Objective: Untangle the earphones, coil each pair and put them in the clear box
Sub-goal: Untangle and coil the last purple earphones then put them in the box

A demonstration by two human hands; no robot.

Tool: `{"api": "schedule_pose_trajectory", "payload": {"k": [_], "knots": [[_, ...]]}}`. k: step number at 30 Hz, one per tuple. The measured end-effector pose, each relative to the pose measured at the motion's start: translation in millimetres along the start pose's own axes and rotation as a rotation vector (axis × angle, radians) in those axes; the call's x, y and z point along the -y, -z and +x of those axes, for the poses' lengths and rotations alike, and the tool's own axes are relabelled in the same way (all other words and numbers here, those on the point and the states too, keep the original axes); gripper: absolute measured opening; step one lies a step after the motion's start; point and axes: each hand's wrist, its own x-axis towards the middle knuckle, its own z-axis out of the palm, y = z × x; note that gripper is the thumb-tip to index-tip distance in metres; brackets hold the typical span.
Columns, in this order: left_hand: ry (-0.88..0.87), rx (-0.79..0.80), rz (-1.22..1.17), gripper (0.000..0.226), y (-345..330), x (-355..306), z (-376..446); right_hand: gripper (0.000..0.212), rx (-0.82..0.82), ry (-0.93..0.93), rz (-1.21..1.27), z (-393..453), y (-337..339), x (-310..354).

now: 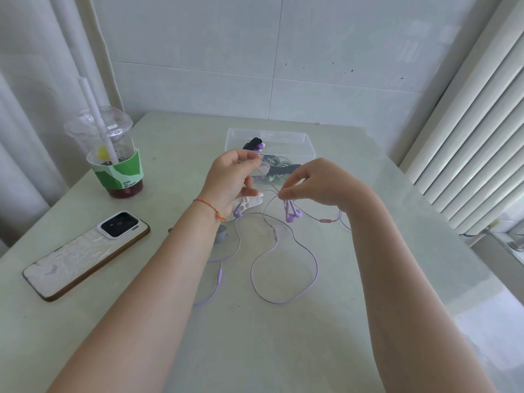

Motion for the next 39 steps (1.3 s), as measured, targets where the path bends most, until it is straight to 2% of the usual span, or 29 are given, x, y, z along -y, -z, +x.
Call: {"api": "schedule_pose_trajectory", "payload": {"k": [4,7,10,12,14,16,18,19,21,23,24,27,29,33,35,39], "knots": [[-0.04,-0.018,0.145,0.015,4,1,3,0.01,-0.044,-0.019,-0.131,4,-1,-6],[-0.067,-0.081,0.409,0.012,6,6,8,0.024,-0.103,-0.048,-0.157,5,2,-9],[-0.048,-0.248,0.604,0.013,13,15,15,0.028,-0.13,-0.098,-0.213,7,4,-12],[0.011,-0.38,0.645,0.019,18,17,17,0.022,-0.139,-0.114,-0.225,7,5,-13],[0.064,-0.447,0.664,0.026,21,14,17,0.017,-0.169,-0.084,-0.17,5,8,-12],[0.027,-0.394,0.662,0.037,20,11,15,0.014,-0.226,-0.022,-0.048,4,9,-9],[-0.119,-0.272,0.555,0.041,14,6,9,0.013,-0.24,0.048,0.08,2,9,-5],[-0.161,-0.171,0.436,0.037,9,4,5,0.014,-0.222,0.079,0.143,1,9,-3],[-0.105,0.12,0.223,0.025,-1,-2,-4,0.016,-0.195,0.122,0.24,0,6,2],[-0.048,0.336,0.187,0.015,-9,-2,-8,0.016,-0.223,0.146,0.283,1,4,4],[-0.055,0.369,0.228,0.012,-10,1,-8,0.013,-0.26,0.153,0.294,3,3,4],[-0.064,0.32,0.263,0.009,-4,9,-2,0.009,-0.389,0.136,0.317,7,2,2],[-0.011,0.281,0.207,0.007,-1,8,-2,0.009,-0.414,0.124,0.362,8,1,3],[0.02,0.189,0.161,0.011,-2,4,-5,0.01,-0.356,0.081,0.476,12,-5,3],[-0.007,0.123,0.136,0.009,0,3,-4,0.011,-0.337,0.047,0.428,14,-6,2],[-0.006,0.022,0.107,0.021,3,2,-1,0.009,-0.327,0.026,0.27,12,-3,-3]]}}
